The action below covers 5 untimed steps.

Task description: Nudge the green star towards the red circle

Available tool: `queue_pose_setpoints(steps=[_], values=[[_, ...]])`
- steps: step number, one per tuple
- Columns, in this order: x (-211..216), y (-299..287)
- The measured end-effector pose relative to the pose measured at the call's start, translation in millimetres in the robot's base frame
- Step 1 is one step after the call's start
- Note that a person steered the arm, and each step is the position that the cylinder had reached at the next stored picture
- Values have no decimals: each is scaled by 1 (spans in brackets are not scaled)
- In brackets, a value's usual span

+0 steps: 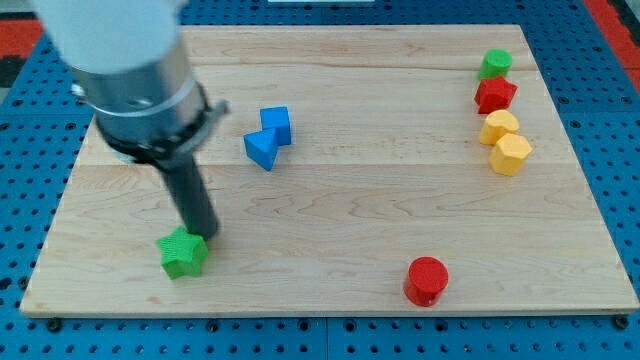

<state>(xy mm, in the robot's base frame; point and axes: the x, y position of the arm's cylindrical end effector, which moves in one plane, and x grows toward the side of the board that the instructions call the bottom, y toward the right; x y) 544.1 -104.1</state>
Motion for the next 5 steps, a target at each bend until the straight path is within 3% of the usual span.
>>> queue_pose_setpoints(steps=[2,4,5], values=[[23,50],[25,53],[-17,22]])
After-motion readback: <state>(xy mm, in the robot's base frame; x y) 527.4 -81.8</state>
